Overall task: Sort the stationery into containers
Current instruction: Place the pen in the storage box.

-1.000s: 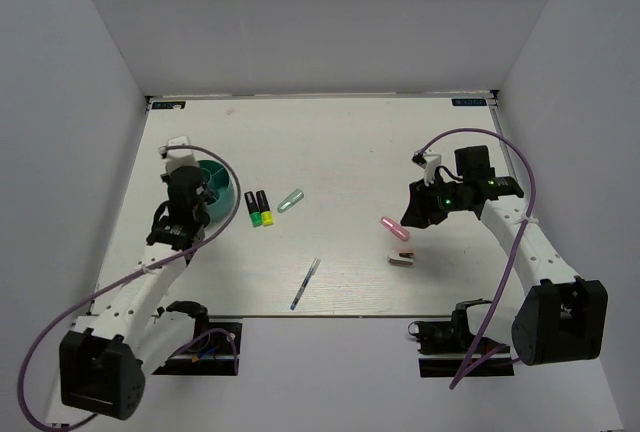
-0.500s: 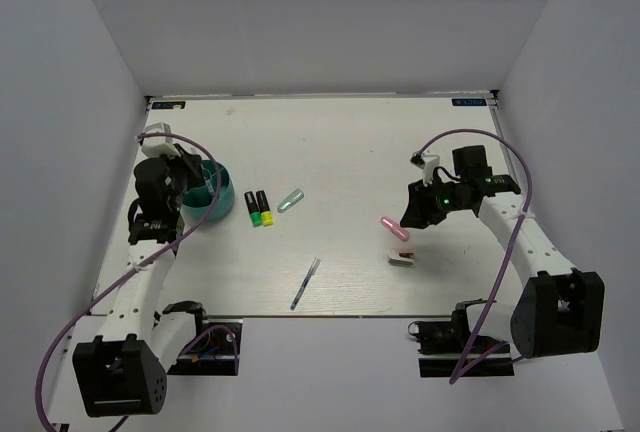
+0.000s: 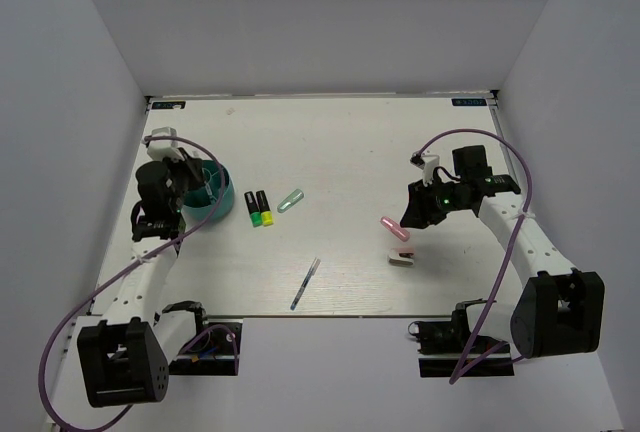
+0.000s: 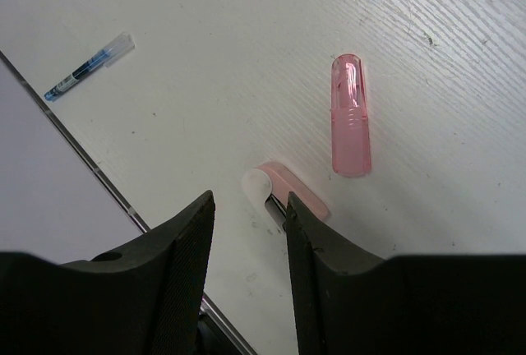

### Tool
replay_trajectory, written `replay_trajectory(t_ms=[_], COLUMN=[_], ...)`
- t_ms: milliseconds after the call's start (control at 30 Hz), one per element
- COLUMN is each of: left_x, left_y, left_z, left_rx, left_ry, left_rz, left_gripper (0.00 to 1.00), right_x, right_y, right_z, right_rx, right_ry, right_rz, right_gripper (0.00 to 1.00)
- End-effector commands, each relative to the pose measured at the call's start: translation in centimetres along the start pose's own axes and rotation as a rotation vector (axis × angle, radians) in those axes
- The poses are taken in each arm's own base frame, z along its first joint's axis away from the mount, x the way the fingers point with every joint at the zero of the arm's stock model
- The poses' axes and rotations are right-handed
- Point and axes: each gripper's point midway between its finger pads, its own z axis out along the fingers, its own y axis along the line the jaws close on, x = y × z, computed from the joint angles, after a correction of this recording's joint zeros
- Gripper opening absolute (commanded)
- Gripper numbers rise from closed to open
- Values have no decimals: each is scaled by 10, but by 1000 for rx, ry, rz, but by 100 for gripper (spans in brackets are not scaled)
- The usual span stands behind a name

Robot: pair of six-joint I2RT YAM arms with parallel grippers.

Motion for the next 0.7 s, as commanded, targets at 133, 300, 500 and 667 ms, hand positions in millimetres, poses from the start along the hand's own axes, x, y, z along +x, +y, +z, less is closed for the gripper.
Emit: replay_trajectory(t_ms=[133,300,500,667], left_x=[-11,-13,-8,5], left_y=[4,9,14,16], left_z=[3,4,1,-5], left_rx=[14,3,-7,-14], left_ry=[-100,-139,-182,-174], left_rz=[71,129,164,155], left_gripper=[0,0,0,0], right_x=[0,1,1,2], right_y=[2,1,2,2], right_z=[0,1,1,2], right_rx=[-20,-22,-27,-33], right_ry=[3,12,13,18], right_rz=[-9,-7,-9,-3], right_gripper=[44,44,44,44])
